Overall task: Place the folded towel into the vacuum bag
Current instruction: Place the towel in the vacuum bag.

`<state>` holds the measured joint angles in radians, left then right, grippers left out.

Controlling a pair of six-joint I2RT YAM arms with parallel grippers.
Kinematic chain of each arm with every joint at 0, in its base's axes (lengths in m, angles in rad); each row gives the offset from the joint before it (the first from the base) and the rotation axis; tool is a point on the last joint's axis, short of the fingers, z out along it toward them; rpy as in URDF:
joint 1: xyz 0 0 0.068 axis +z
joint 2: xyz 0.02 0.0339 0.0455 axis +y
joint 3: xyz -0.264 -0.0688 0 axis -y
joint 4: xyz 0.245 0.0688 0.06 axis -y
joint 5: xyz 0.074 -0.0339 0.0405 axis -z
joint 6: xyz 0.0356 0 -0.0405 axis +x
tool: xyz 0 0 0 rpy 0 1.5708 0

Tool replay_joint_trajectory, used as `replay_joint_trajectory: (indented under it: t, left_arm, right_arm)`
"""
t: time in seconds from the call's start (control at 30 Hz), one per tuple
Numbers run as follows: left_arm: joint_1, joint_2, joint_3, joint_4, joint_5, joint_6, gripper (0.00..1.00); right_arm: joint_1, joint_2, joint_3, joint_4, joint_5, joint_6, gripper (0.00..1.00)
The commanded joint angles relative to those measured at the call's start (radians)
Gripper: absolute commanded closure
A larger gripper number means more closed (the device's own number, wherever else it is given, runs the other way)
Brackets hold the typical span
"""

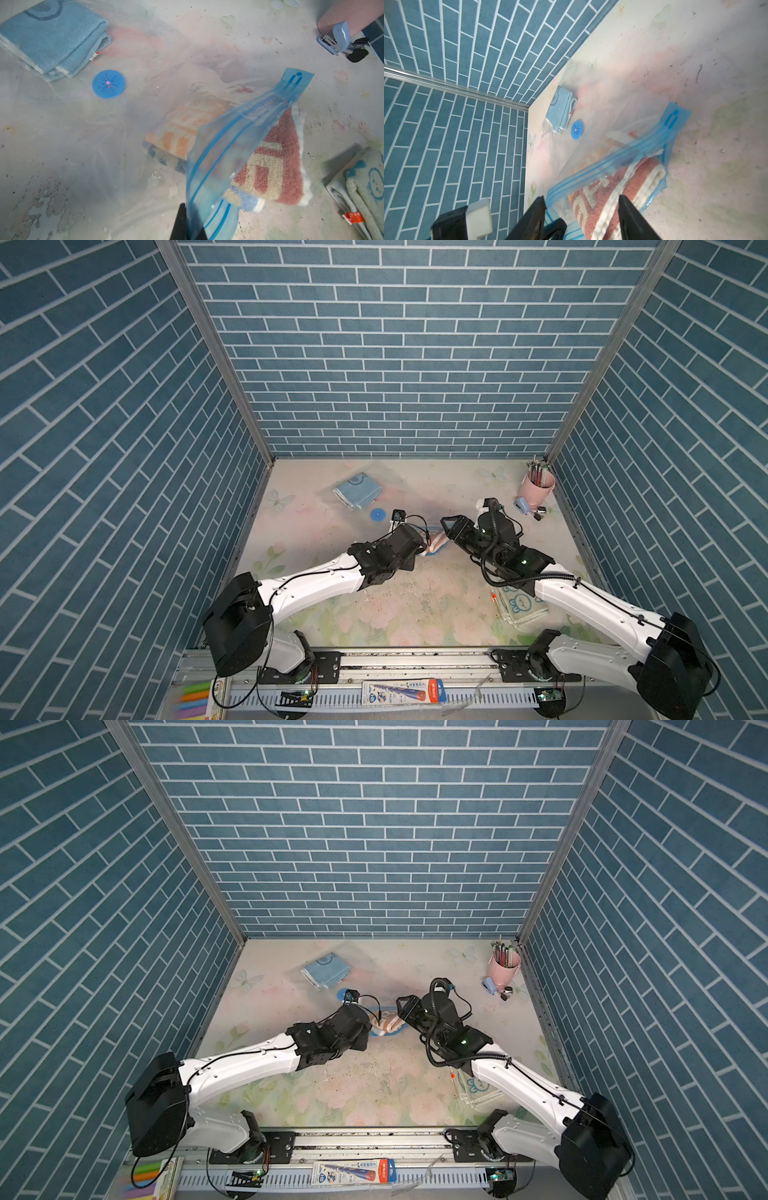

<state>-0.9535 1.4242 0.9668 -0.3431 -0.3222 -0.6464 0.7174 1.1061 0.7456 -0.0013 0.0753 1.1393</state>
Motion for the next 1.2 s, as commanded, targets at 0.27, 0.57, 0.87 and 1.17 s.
replay_joint_trajectory:
  t: [0.27, 0.57, 0.87, 1.17]
  left_arm:
    - [-0.004, -0.034, 0.009, -0.023, -0.036, 0.015, 1.0]
    - [-0.004, -0.038, 0.013, -0.037, -0.036, 0.014, 1.0]
    - [-0.005, -0.062, -0.003, -0.046, -0.048, 0.006, 1.0]
    - [-0.005, -0.061, -0.001, -0.046, -0.049, 0.007, 1.0]
  right_arm:
    - [-0.123, -0.121, -0.105, -0.089, -0.061, -0.061, 0.23]
    - [-0.167, 0.004, -0.085, -0.005, -0.152, -0.07, 0.29]
    - [-0.198, 0.162, -0.01, 0.05, -0.223, -0.106, 0.42]
    - [-0.21, 0.226, 0.025, 0.045, -0.234, -0.144, 0.6]
